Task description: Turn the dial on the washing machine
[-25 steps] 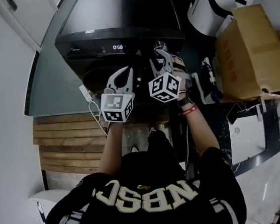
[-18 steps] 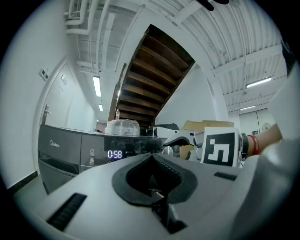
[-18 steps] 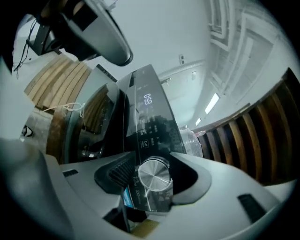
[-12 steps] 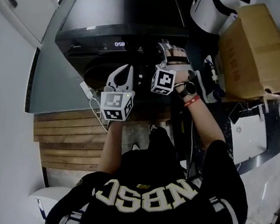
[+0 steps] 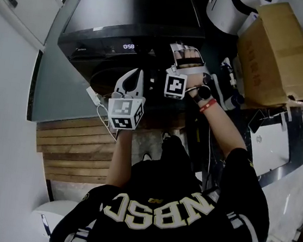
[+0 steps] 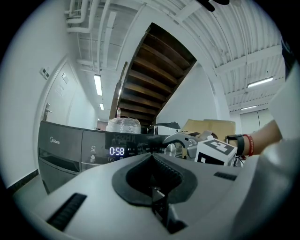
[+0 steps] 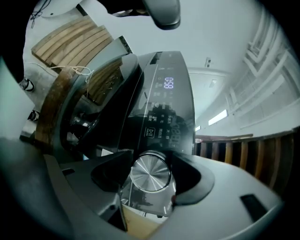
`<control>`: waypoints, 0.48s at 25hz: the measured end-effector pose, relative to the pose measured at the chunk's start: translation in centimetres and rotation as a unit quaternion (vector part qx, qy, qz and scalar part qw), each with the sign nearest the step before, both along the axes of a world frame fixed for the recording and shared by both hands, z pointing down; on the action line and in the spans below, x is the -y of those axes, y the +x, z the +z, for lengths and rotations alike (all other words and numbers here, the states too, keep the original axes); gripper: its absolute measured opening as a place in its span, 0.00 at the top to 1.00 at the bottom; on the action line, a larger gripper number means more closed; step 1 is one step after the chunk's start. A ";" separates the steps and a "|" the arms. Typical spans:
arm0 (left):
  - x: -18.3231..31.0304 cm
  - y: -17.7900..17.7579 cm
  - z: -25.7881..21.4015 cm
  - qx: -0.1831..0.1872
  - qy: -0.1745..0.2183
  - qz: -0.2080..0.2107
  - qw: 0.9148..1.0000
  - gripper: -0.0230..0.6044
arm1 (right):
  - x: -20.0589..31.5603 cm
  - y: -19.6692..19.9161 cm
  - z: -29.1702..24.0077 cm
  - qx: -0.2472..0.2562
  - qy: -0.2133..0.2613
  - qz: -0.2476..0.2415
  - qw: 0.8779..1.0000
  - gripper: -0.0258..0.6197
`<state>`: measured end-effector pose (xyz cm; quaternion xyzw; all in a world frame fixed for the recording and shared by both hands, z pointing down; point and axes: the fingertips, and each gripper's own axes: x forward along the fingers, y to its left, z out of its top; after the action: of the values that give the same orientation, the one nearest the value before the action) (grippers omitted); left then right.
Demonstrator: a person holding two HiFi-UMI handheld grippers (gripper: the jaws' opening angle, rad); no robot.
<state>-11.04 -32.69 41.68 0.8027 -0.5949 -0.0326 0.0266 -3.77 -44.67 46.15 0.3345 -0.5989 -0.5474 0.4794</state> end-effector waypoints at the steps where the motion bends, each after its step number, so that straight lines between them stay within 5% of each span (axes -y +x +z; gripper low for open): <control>1: 0.0 0.0 0.0 0.000 0.000 -0.001 1.000 0.94 | 0.0 -0.2 -0.1 0.003 0.004 -0.004 1.000 0.53; 12: -0.3 -0.3 0.0 0.001 -0.001 -0.005 1.000 0.94 | 0.0 0.6 0.4 -0.020 -0.005 0.010 1.000 0.54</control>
<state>-11.34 -32.37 41.70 0.7997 -0.5990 -0.0310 0.0262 -3.13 -44.69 46.56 0.3266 -0.5884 -0.5465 0.4985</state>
